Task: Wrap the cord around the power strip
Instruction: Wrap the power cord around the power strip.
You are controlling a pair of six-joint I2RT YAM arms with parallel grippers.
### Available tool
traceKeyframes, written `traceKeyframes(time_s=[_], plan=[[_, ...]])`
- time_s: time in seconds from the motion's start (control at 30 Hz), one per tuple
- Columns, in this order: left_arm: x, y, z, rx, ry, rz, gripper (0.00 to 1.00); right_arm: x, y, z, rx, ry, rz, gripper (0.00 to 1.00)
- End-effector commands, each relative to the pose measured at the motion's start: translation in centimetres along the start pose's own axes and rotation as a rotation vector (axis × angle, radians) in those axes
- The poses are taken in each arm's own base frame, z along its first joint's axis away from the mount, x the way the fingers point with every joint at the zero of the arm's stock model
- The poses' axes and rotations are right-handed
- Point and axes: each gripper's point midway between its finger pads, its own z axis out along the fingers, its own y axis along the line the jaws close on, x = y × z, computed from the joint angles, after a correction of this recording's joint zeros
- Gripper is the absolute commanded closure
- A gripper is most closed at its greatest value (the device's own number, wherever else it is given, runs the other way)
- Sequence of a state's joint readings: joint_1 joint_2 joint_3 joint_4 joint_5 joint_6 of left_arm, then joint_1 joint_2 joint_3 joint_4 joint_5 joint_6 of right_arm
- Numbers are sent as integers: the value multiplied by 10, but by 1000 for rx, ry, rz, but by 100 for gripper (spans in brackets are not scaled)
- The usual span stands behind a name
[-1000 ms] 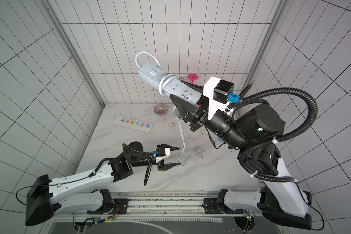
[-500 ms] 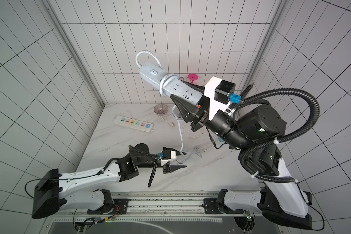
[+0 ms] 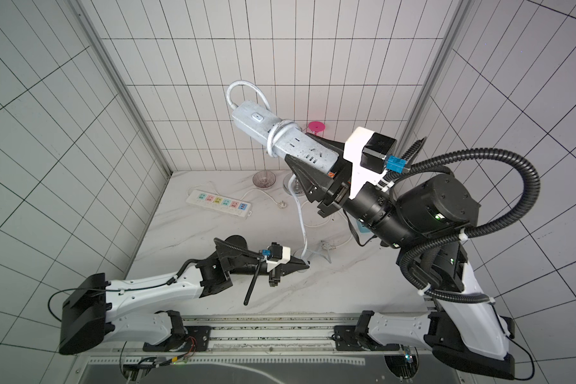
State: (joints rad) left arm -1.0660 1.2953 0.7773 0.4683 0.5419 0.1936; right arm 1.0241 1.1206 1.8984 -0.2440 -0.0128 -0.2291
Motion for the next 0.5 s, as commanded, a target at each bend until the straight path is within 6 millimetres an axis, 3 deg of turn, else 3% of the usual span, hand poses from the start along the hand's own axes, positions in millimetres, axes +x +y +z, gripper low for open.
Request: traceKeyframes(time_s=[0.0, 0.2, 0.47], plan=[[-6, -7, -6, 19, -1, 24, 100, -51, -16, -23, 59, -141, -21, 100], [-21, -4, -45, -103, 57, 91, 100, -49, -34, -34, 158, -102, -95, 100], [-54, 2, -101, -264, 140, 239, 100, -29, -52, -38, 266, 25, -190, 100]])
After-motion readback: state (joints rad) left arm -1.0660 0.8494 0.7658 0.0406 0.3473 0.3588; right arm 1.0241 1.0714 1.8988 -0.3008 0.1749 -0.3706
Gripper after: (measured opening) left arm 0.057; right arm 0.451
